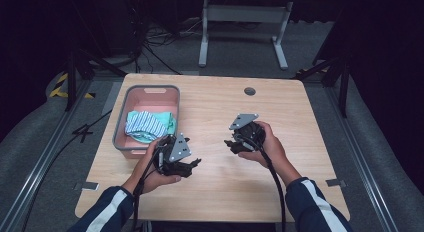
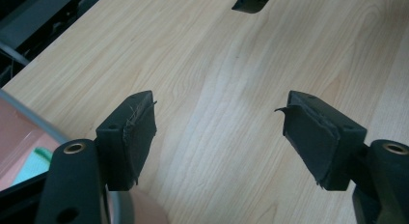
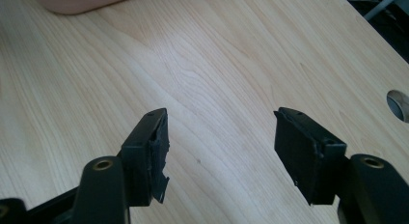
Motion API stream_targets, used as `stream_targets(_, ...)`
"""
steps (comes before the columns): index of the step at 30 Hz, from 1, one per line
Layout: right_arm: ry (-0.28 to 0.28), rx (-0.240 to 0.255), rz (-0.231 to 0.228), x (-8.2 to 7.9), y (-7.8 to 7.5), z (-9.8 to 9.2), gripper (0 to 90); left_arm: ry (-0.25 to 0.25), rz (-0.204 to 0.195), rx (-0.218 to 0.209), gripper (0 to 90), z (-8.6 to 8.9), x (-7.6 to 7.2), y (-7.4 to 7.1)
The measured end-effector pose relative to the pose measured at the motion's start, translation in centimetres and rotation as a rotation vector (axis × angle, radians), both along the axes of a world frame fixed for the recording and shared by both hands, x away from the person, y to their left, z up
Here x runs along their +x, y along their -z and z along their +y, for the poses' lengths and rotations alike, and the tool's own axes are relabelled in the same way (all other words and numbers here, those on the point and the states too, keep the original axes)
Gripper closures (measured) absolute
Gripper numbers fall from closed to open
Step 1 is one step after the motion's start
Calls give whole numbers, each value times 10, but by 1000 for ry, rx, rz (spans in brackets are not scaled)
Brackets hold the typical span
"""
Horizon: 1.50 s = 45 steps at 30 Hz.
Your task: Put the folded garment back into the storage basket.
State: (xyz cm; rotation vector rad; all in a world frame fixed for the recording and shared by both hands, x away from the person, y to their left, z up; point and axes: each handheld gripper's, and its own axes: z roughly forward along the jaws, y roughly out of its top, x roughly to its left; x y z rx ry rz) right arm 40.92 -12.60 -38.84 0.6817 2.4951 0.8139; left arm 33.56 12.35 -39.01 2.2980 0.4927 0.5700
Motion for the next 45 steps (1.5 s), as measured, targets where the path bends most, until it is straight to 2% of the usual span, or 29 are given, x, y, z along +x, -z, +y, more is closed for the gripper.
stream_targets(5,8,-7,11,-3,6,-10,374,38,9,8,269,-10,-4,6)
stream_targets(7,16,-11,10,-5,9,-14,372,55,23,13,269,-13,-5,9)
stream_targets(10,25,-15,14,-7,12,-20,368,77,35,38,260,-16,-5,14)
stream_targets(21,35,-60,9,-18,25,-37,340,96,79,81,243,-27,-7,38)
stream_targets(27,64,-90,16,-26,36,-46,333,102,108,113,234,-29,-7,50)
stream_targets(29,72,-98,23,-29,40,-50,328,95,121,102,230,-29,-8,55)
stream_targets(34,80,-104,35,-35,47,-59,322,85,122,80,226,-28,-10,61)
stream_targets(37,95,-99,24,-39,53,-67,314,92,138,72,222,-29,-10,63)
stream_targets(38,100,-99,26,-41,56,-70,311,91,148,74,222,-29,-11,64)
stream_targets(41,108,-88,30,-47,61,-80,309,96,141,81,220,-30,-11,68)
stream_targets(45,113,-76,41,-53,68,-93,307,98,161,75,219,-30,-11,71)
